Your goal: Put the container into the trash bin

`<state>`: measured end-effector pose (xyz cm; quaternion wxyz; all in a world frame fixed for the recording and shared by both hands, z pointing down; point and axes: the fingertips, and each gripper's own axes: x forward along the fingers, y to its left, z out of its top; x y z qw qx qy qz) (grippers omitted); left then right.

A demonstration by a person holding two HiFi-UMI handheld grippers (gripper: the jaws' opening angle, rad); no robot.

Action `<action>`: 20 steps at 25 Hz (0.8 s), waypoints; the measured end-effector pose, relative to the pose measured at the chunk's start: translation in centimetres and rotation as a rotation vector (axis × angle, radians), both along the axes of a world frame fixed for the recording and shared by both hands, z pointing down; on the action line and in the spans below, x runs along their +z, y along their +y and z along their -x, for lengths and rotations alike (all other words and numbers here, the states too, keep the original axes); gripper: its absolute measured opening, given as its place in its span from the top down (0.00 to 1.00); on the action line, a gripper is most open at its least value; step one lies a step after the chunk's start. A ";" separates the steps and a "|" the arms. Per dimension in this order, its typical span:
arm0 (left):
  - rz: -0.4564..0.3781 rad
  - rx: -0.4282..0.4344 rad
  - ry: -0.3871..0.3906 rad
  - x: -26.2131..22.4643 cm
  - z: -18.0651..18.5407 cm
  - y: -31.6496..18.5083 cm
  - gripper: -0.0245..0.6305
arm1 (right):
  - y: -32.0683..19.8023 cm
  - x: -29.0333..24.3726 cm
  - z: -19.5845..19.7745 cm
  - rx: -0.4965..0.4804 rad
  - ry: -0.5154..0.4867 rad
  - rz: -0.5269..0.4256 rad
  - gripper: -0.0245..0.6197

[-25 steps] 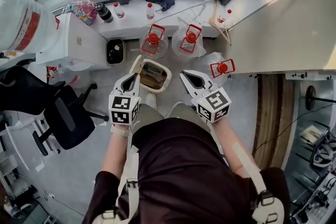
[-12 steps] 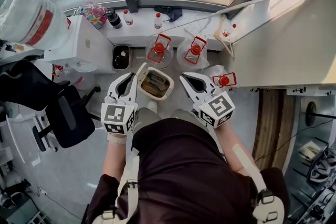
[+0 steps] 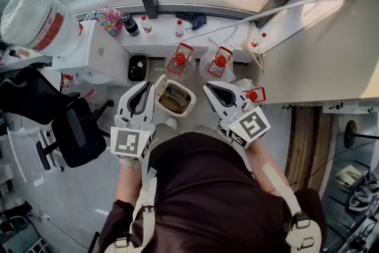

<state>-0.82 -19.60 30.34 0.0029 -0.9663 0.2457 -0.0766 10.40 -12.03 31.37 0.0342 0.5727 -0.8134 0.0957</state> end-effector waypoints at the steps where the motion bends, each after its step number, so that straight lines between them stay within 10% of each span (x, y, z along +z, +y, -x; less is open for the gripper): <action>1: -0.013 0.000 0.007 -0.6 0.0 0.1 0.95 | 0.1 -0.4 0.0 -0.003 0.001 -0.010 0.94; 20: -0.104 -0.012 0.087 -4.7 1.9 1.4 0.95 | 1.5 -4.3 1.5 -0.016 0.030 -0.150 0.94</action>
